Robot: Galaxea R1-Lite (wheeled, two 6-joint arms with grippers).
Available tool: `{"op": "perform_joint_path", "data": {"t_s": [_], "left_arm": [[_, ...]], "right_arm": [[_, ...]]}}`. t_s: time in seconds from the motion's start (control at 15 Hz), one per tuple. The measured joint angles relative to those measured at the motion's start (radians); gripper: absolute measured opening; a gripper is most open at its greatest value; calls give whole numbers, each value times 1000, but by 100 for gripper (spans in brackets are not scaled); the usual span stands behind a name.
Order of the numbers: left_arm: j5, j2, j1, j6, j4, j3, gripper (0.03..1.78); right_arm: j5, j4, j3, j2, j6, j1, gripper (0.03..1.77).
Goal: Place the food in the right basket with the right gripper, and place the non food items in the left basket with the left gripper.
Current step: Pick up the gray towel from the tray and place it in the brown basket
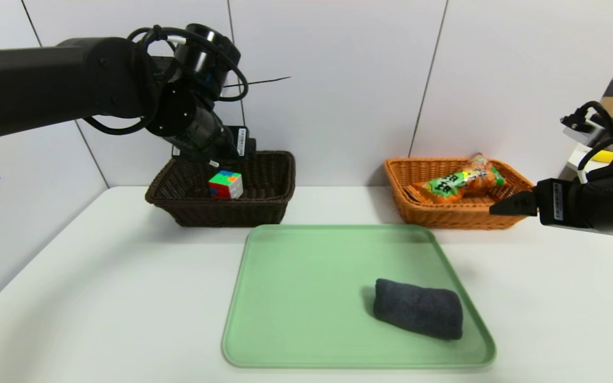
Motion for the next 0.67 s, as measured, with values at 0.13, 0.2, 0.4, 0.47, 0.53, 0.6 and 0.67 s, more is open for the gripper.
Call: {"op": "perform_joint_path", "data": {"t_s": [0.13, 0.2, 0.4, 0.47, 0.53, 0.6, 0.67], "left_arm": [[-51, -26, -60, -66, 48, 0, 164], [-63, -35, -96, -89, 61, 0, 164], [-68, -41, -200, -114, 70, 0, 166], [-68, -38, -224, -120, 69, 0, 167], [-68, -32, -247, -135, 68, 0, 167], [-68, -24, -270, -172, 64, 0, 167], [-68, -14, -291, -221, 62, 0, 167]], "right_arm": [[1, -1, 3, 3, 1, 0, 170], [1, -1, 3, 4, 6, 0, 170], [1, -1, 4, 4, 36, 0, 170], [1, 0, 4, 2, 37, 0, 170], [1, 0, 4, 1, 39, 0, 170], [0, 0, 4, 0, 39, 0, 170], [1, 0, 4, -2, 40, 0, 170]]}}
